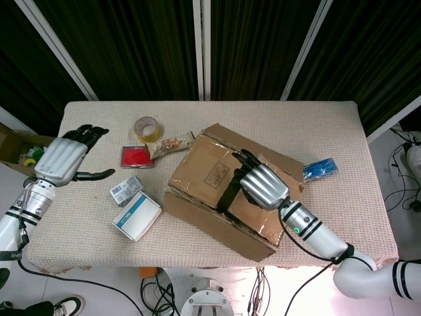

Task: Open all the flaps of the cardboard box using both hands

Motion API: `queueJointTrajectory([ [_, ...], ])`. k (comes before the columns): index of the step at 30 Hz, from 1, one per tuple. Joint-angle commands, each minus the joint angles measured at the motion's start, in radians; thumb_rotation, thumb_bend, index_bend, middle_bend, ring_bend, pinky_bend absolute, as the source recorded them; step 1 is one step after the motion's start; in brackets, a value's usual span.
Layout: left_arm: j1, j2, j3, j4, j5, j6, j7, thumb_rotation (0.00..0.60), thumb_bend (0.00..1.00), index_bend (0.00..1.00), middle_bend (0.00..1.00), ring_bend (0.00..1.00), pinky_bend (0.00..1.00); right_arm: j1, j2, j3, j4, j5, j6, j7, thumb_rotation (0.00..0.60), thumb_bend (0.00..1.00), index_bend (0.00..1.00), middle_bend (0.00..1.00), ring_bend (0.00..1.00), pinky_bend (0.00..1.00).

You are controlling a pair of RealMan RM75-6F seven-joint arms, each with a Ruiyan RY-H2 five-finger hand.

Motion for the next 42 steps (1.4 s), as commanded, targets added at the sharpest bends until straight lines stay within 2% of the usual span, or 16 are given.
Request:
queueJointTrajectory([
  [1, -0.001, 0.001, 0.0, -0.007, -0.004, -0.001, 0.008, 0.0, 0.06, 0.1, 0.12, 0.08, 0.24, -0.03, 0.061, -0.005, -0.051, -0.045, 0.029, 0.024, 0.6, 0.88, 0.58, 0.42, 0.0, 0.0],
  [10, -0.012, -0.008, 0.0, -0.046, -0.01, 0.0, 0.056, 0.0, 0.06, 0.1, 0.12, 0.08, 0.24, -0.131, 0.182, -0.048, -0.125, -0.226, 0.132, 0.111, 0.6, 0.88, 0.57, 0.42, 0.0, 0.0],
  [22, -0.028, -0.007, -0.004, -0.108, -0.03, 0.009, 0.135, 0.0, 0.06, 0.1, 0.12, 0.08, 0.24, -0.305, 0.277, -0.133, -0.101, -0.507, 0.354, 0.233, 0.6, 0.88, 0.57, 0.42, 0.0, 0.0],
  [31, -0.039, -0.017, 0.0, -0.133, -0.044, 0.009, 0.181, 0.0, 0.06, 0.1, 0.12, 0.08, 0.24, -0.413, 0.314, -0.179, -0.043, -0.633, 0.486, 0.292, 0.6, 0.88, 0.56, 0.42, 0.0, 0.0],
  [37, -0.051, -0.019, -0.001, -0.15, -0.052, 0.004, 0.204, 0.0, 0.06, 0.1, 0.12, 0.08, 0.23, -0.482, 0.332, -0.201, -0.007, -0.683, 0.566, 0.318, 0.6, 0.88, 0.55, 0.41, 0.0, 0.0],
  [42, -0.059, -0.024, 0.001, -0.158, -0.065, 0.0, 0.226, 0.0, 0.06, 0.1, 0.12, 0.08, 0.23, -0.526, 0.349, -0.225, 0.013, -0.696, 0.59, 0.347, 0.6, 0.88, 0.52, 0.4, 0.0, 0.0],
])
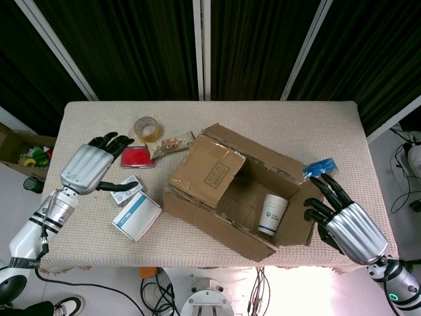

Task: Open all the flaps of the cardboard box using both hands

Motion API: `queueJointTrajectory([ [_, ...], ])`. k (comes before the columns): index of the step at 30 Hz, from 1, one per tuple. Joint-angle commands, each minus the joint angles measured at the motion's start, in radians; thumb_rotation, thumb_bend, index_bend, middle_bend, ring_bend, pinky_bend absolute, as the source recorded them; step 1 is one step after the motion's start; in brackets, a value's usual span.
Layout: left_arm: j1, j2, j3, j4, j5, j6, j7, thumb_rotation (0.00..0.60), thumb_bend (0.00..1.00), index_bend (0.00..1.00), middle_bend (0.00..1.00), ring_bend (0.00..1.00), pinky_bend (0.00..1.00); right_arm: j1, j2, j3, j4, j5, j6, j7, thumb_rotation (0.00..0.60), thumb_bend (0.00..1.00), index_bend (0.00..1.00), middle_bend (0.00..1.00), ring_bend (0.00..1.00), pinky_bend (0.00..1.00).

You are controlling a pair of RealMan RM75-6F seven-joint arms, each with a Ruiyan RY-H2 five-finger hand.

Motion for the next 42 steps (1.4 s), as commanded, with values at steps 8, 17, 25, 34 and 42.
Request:
queueJointTrajectory([
  [8, -0.008, 0.003, 0.004, -0.025, -0.017, 0.005, 0.033, 0.0, 0.06, 0.1, 0.12, 0.08, 0.23, -0.099, 0.045, -0.045, 0.062, -0.055, 0.121, 0.121, 0.6, 0.88, 0.5, 0.4, 0.0, 0.0],
  [17, -0.006, -0.011, 0.016, -0.026, -0.005, 0.011, 0.045, 0.0, 0.06, 0.1, 0.12, 0.08, 0.23, -0.167, 0.034, -0.02, 0.139, -0.061, 0.281, 0.212, 0.6, 0.82, 0.34, 0.3, 0.0, 0.0],
  [25, -0.015, -0.126, 0.042, -0.018, 0.162, 0.055, 0.117, 0.0, 0.07, 0.09, 0.12, 0.08, 0.23, -0.14, -0.05, 0.102, 0.179, 0.126, 0.288, 0.232, 0.6, 0.69, 0.0, 0.0, 0.0, 0.0],
  [34, -0.107, -0.367, 0.022, -0.011, 0.176, 0.029, 0.34, 0.0, 0.07, 0.09, 0.12, 0.08, 0.23, -0.1, -0.088, 0.162, 0.191, 0.252, 0.195, 0.267, 0.6, 0.66, 0.0, 0.0, 0.0, 0.0],
  [42, -0.234, -0.621, -0.081, 0.047, -0.012, 0.044, 0.501, 0.0, 0.07, 0.07, 0.12, 0.08, 0.22, -0.102, -0.089, 0.185, 0.2, 0.28, 0.177, 0.282, 0.6, 0.66, 0.0, 0.0, 0.0, 0.0],
])
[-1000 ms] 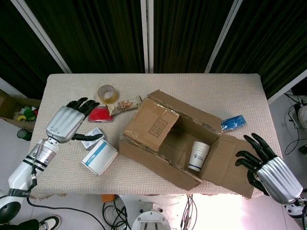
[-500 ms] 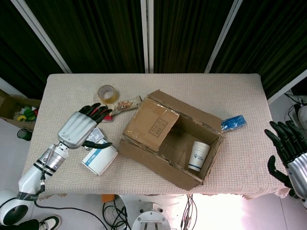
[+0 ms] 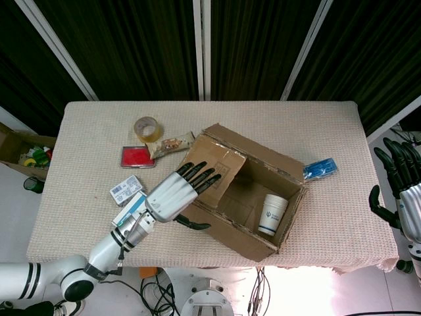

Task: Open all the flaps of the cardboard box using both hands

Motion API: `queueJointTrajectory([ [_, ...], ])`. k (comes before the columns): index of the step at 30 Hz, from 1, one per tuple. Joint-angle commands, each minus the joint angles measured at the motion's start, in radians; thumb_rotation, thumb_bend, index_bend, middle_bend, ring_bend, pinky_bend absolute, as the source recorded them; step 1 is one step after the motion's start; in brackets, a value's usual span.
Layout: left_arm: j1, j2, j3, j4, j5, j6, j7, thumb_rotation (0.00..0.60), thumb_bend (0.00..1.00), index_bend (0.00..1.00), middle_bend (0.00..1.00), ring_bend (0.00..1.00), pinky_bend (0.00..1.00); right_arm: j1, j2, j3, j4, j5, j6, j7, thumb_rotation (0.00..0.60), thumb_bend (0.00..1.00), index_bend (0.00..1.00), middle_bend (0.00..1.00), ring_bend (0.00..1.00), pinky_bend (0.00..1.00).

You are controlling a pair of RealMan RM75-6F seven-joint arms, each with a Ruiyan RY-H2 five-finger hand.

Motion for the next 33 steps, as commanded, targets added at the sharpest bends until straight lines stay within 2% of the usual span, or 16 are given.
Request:
queueJointTrajectory([
  [1, -0.084, -0.137, -0.062, 0.047, -0.132, 0.014, 0.094, 0.0, 0.07, 0.06, 0.12, 0.08, 0.22, -0.003, 0.006, 0.006, 0.001, 0.006, -0.001, 0.008, 0.6, 0.66, 0.0, 0.0, 0.0, 0.0],
  [7, -0.191, -0.318, -0.115, 0.177, -0.284, 0.074, 0.244, 0.0, 0.07, 0.02, 0.09, 0.07, 0.21, -0.009, 0.013, 0.012, 0.011, 0.013, -0.011, 0.027, 0.6, 0.66, 0.0, 0.0, 0.0, 0.0],
  [10, -0.234, -0.368, -0.134, 0.216, -0.338, 0.101, 0.301, 0.0, 0.07, 0.0, 0.08, 0.07, 0.2, -0.013, 0.015, 0.016, 0.019, 0.016, -0.01, 0.035, 0.6, 0.66, 0.0, 0.0, 0.0, 0.0],
  [15, -0.278, -0.403, -0.137, 0.255, -0.394, 0.138, 0.373, 0.012, 0.08, 0.0, 0.07, 0.06, 0.19, -0.014, 0.016, 0.025, 0.037, 0.029, -0.017, 0.064, 0.6, 0.65, 0.0, 0.0, 0.0, 0.0],
  [20, -0.306, -0.413, -0.126, 0.269, -0.439, 0.157, 0.417, 0.152, 0.09, 0.0, 0.04, 0.05, 0.19, -0.011, 0.007, 0.029, 0.053, 0.035, -0.031, 0.072, 0.6, 0.65, 0.0, 0.0, 0.0, 0.0],
  [21, -0.314, -0.418, -0.124, 0.274, -0.449, 0.159, 0.424, 0.194, 0.09, 0.0, 0.03, 0.05, 0.18, -0.01, 0.005, 0.03, 0.055, 0.035, -0.035, 0.073, 0.6, 0.65, 0.0, 0.0, 0.0, 0.0],
  [24, -0.336, -0.427, -0.119, 0.287, -0.467, 0.158, 0.447, 0.38, 0.12, 0.0, 0.01, 0.04, 0.18, -0.006, -0.001, 0.031, 0.059, 0.034, -0.043, 0.072, 0.6, 0.64, 0.0, 0.0, 0.0, 0.0],
  [25, -0.344, -0.431, -0.118, 0.292, -0.474, 0.162, 0.456, 0.421, 0.12, 0.0, 0.0, 0.04, 0.18, -0.006, -0.003, 0.031, 0.06, 0.033, -0.045, 0.07, 0.6, 0.64, 0.0, 0.0, 0.0, 0.0],
  [26, -0.348, -0.434, -0.118, 0.293, -0.478, 0.166, 0.457, 0.441, 0.13, 0.0, 0.0, 0.04, 0.18, -0.006, -0.005, 0.032, 0.061, 0.033, -0.047, 0.068, 0.6, 0.64, 0.0, 0.0, 0.0, 0.0],
  [33, -0.369, -0.432, -0.095, 0.3, -0.479, 0.199, 0.489, 0.441, 0.13, 0.0, 0.0, 0.04, 0.17, -0.005, -0.011, 0.037, 0.07, 0.043, -0.059, 0.068, 0.6, 0.64, 0.0, 0.0, 0.0, 0.0],
])
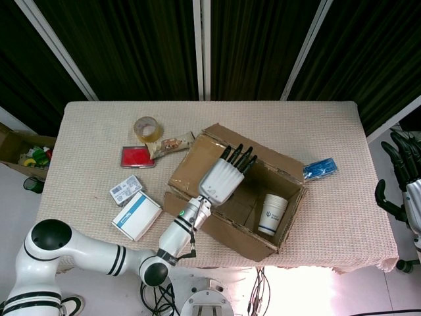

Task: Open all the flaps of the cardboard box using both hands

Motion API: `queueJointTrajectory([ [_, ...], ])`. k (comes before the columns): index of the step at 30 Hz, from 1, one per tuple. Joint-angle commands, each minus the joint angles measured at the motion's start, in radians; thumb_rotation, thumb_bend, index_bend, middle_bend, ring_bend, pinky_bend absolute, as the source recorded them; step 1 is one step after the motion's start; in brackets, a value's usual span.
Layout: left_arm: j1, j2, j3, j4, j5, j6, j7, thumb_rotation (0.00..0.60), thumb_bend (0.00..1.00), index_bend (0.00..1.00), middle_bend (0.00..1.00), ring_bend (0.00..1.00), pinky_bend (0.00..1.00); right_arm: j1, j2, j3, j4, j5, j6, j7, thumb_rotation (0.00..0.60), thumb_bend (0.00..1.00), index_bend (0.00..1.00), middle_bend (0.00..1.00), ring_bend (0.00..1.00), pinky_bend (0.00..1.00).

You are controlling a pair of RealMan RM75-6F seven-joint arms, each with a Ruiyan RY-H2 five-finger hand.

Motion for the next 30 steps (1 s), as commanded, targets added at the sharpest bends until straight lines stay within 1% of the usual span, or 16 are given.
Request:
queueJointTrajectory([
  [1, -0.008, 0.001, 0.016, 0.006, 0.005, 0.012, 0.015, 0.441, 0.13, 0.0, 0.0, 0.04, 0.17, 0.002, -0.003, 0.001, 0.004, 0.001, -0.006, 0.001, 0.6, 0.64, 0.0, 0.0, 0.0, 0.0],
  [4, -0.017, 0.003, 0.036, 0.016, 0.006, 0.028, 0.051, 0.442, 0.17, 0.0, 0.0, 0.04, 0.17, 0.004, -0.009, -0.001, 0.008, -0.002, -0.013, -0.002, 0.6, 0.64, 0.0, 0.0, 0.0, 0.0],
  [7, -0.023, 0.005, 0.053, 0.015, -0.008, 0.048, 0.094, 0.463, 0.21, 0.0, 0.0, 0.04, 0.16, 0.005, -0.015, 0.0, 0.013, -0.002, -0.018, -0.006, 0.6, 0.64, 0.0, 0.0, 0.0, 0.0],
  [11, -0.026, 0.012, 0.062, 0.004, 0.001, 0.081, 0.125, 0.477, 0.25, 0.0, 0.0, 0.04, 0.16, 0.007, -0.022, 0.001, 0.02, -0.003, -0.022, -0.012, 0.6, 0.64, 0.0, 0.0, 0.0, 0.0],
  [14, -0.033, 0.023, 0.08, -0.013, 0.016, 0.127, 0.195, 0.512, 0.28, 0.0, 0.0, 0.04, 0.16, 0.007, -0.024, 0.001, 0.023, -0.005, -0.024, -0.016, 0.6, 0.64, 0.0, 0.0, 0.0, 0.0],
  [16, -0.035, 0.029, 0.089, -0.034, 0.009, 0.163, 0.255, 0.553, 0.29, 0.0, 0.0, 0.04, 0.16, 0.007, -0.025, 0.002, 0.023, -0.005, -0.024, -0.017, 0.6, 0.64, 0.0, 0.0, 0.0, 0.0],
  [18, -0.035, 0.031, 0.088, -0.055, -0.012, 0.189, 0.292, 0.574, 0.29, 0.0, 0.0, 0.04, 0.16, 0.007, -0.025, 0.002, 0.022, -0.006, -0.025, -0.017, 0.6, 0.64, 0.0, 0.0, 0.0, 0.0],
  [24, -0.044, 0.035, 0.079, -0.085, -0.059, 0.261, 0.393, 0.588, 0.29, 0.0, 0.0, 0.04, 0.16, 0.008, -0.03, -0.003, 0.022, -0.016, -0.032, -0.025, 0.6, 0.64, 0.0, 0.0, 0.0, 0.0],
  [27, -0.045, 0.044, 0.066, -0.091, -0.056, 0.284, 0.399, 0.593, 0.29, 0.0, 0.0, 0.04, 0.16, 0.006, -0.03, -0.002, 0.022, -0.016, -0.029, -0.027, 0.6, 0.64, 0.0, 0.0, 0.0, 0.0],
  [30, -0.047, 0.065, 0.05, -0.083, -0.026, 0.304, 0.389, 0.597, 0.29, 0.0, 0.0, 0.04, 0.16, 0.004, -0.027, 0.0, 0.022, -0.014, -0.026, -0.022, 0.6, 0.64, 0.0, 0.0, 0.0, 0.0],
])
